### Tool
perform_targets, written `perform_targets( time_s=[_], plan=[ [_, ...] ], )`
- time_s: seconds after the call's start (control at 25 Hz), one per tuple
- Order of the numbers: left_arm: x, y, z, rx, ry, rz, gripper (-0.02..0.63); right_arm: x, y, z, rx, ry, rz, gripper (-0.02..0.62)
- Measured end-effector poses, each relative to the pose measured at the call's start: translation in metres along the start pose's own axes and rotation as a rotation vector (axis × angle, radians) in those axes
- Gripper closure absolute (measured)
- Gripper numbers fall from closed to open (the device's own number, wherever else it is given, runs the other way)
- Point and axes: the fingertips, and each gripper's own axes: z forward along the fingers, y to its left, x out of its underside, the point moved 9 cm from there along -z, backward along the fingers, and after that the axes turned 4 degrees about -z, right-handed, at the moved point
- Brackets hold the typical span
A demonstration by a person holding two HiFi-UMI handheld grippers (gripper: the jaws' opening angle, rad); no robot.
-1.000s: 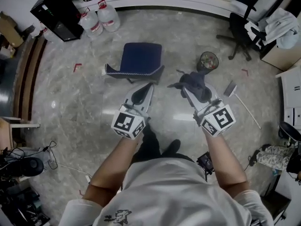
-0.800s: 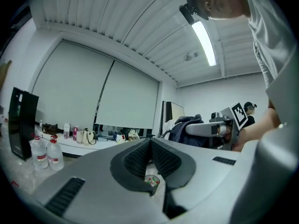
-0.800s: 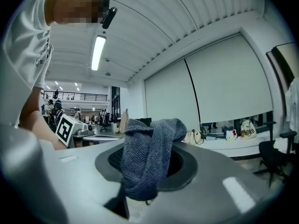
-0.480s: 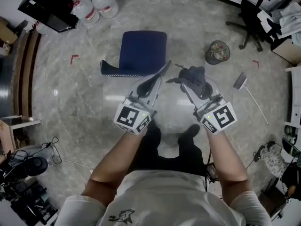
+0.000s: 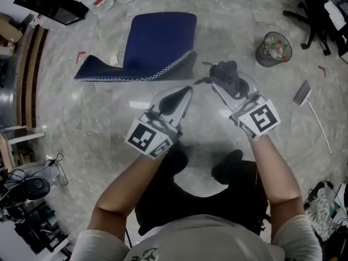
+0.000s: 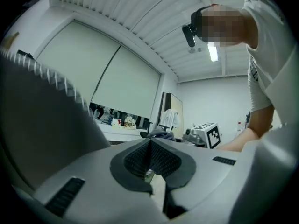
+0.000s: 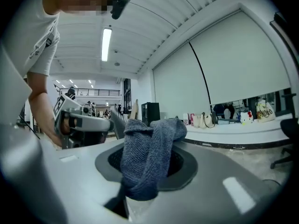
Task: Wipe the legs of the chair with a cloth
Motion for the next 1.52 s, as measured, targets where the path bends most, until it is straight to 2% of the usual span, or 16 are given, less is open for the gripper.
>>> perform_targets(
  time_s=[0.2, 0.32, 0.44, 0.52, 0.68, 0.84, 1.0, 1.16, 1.24, 1.36, 1.52],
  plan=[
    [0.124, 0.054, 0.021, 0.037, 0.065, 0.058, 0.601, 0.172, -0.023, 0.037, -0.017, 0.042, -0.013, 0.479],
    [0.185, 0.084, 0.041, 0.044, 0.095, 0.078, 0.601, 0.269, -0.036, 0.066, -0.051, 0.068, -0.002, 0.479],
    [0.23, 0.109, 0.053, 0.045, 0.113, 0.081, 0.601, 0.339, -0.034, 0.107, -0.092, 0.087, -0.011, 0.477],
    [0.252, 0.122, 0.058, 0.048, 0.11, 0.075, 0.601, 0.37, -0.034, 0.13, -0.092, 0.093, -0.016, 0.476],
    [0.273, 0.135, 0.068, 0.066, 0.134, 0.117, 0.601, 0.384, -0.039, 0.156, -0.073, 0.055, -0.016, 0.476],
    [0.267, 0.126, 0.073, 0.082, 0.101, 0.145, 0.601, 0.372, -0.039, 0.179, -0.11, 0.038, -0.06, 0.468],
    [0.259, 0.124, 0.075, 0.076, 0.096, 0.172, 0.601, 0.368, -0.037, 0.19, -0.098, 0.022, -0.054, 0.463],
    [0.259, 0.122, 0.077, 0.1, 0.101, 0.161, 0.601, 0.368, -0.039, 0.202, -0.117, 0.01, -0.072, 0.442],
    [0.259, 0.124, 0.076, 0.101, 0.101, 0.151, 0.601, 0.371, -0.04, 0.207, -0.132, -0.028, -0.089, 0.439],
    [0.262, 0.129, 0.072, 0.108, 0.119, 0.147, 0.601, 0.386, -0.041, 0.213, -0.139, -0.096, -0.089, 0.437],
    [0.264, 0.132, 0.07, 0.117, 0.133, 0.144, 0.601, 0.409, -0.042, 0.224, -0.144, -0.108, -0.076, 0.422]
  ],
)
